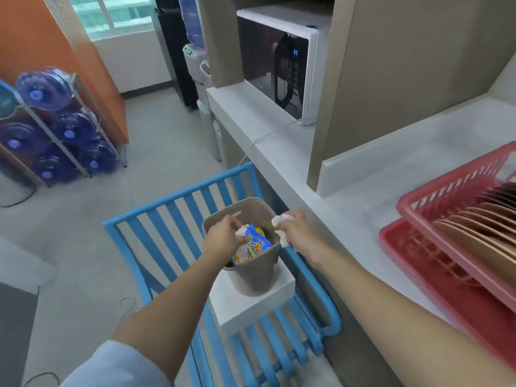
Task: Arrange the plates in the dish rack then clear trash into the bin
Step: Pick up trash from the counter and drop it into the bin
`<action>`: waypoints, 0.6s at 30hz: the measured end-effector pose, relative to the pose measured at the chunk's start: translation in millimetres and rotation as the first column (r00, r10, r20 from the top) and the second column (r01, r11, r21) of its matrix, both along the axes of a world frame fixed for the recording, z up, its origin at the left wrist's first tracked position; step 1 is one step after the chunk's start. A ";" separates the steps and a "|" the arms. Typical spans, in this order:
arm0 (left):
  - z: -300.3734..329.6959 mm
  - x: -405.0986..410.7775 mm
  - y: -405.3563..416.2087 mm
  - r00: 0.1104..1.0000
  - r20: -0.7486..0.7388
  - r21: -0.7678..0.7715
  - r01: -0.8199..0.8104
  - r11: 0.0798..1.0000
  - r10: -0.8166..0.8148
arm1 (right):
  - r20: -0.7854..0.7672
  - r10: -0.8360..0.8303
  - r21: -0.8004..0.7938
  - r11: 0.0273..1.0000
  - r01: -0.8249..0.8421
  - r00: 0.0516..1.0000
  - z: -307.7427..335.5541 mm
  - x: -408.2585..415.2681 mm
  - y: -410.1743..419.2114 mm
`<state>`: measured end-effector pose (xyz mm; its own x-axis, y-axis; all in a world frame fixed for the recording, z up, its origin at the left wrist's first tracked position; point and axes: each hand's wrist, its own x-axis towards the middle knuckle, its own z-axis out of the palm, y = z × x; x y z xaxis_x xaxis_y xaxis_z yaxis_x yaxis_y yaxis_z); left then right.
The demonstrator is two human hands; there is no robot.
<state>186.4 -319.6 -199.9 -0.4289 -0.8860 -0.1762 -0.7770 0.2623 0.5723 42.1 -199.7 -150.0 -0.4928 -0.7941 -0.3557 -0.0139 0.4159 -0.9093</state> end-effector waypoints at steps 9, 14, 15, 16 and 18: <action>-35.1 5.7 -21.7 0.795 0.586 -0.214 0.339 0.916 -0.157 | -0.336 0.203 0.104 0.978 -0.178 0.920 -40.3 -2.9 -48.1; -42.9 7.8 -28.4 0.645 0.732 -0.123 0.443 0.888 -0.220 | -0.462 0.256 0.130 0.967 -0.221 0.849 -58.2 3.2 -69.7; -43.9 8.4 -28.6 0.638 0.732 -0.103 0.448 0.888 -0.237 | -0.489 0.265 0.140 0.964 -0.225 0.831 -62.6 3.7 -72.3; -45.9 8.2 -28.6 0.641 0.725 -0.087 0.446 0.891 -0.250 | -0.518 0.276 0.154 0.961 -0.229 0.810 -67.0 3.1 -74.1; -50.0 9.4 -28.3 0.655 0.705 -0.058 0.433 0.899 -0.271 | -0.564 0.311 0.201 0.950 -0.238 0.765 -75.5 2.9 -77.9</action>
